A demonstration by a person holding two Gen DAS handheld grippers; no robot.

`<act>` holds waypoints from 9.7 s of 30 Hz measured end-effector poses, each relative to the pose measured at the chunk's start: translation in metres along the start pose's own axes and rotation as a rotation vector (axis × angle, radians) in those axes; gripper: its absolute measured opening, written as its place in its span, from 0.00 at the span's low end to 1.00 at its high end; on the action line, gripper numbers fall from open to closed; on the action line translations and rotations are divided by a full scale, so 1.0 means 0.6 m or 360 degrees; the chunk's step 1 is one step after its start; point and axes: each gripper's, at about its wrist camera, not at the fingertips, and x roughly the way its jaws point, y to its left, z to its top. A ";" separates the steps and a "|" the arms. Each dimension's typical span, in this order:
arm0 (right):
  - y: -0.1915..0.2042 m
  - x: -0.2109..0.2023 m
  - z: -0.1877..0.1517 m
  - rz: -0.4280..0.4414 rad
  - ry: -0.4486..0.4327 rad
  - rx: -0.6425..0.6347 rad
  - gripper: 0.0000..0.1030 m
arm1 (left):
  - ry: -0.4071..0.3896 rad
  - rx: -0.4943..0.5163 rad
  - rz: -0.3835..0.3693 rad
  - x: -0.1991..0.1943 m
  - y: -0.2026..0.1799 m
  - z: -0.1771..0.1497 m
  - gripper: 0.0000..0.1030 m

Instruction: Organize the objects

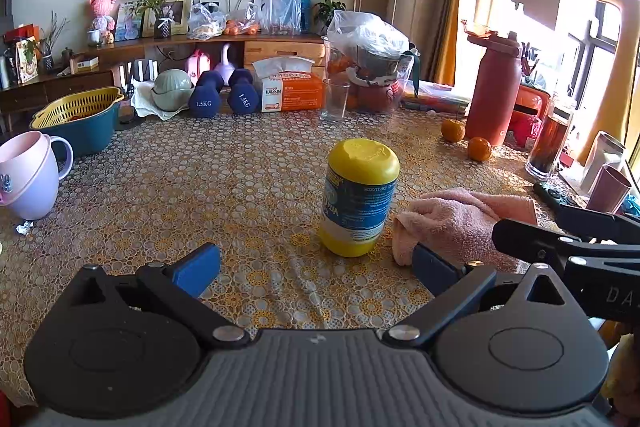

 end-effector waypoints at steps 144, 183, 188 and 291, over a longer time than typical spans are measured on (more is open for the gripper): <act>-0.219 0.037 -0.011 0.0313 0.0072 -0.0186 0.60 | 0.0147 0.0244 -0.0751 0.149 -0.128 0.118 0.50; -0.316 0.013 -0.033 0.0397 0.0159 0.0197 0.60 | 0.0239 0.0292 -0.1026 0.181 -0.251 0.095 0.50; -0.349 0.015 -0.041 0.0410 0.0148 0.0372 0.60 | 0.0301 0.0276 -0.0898 0.226 -0.246 0.088 0.50; -0.005 0.250 0.166 0.0518 0.1046 -0.0834 0.58 | 0.0131 0.0033 -0.0555 0.140 0.033 0.009 0.50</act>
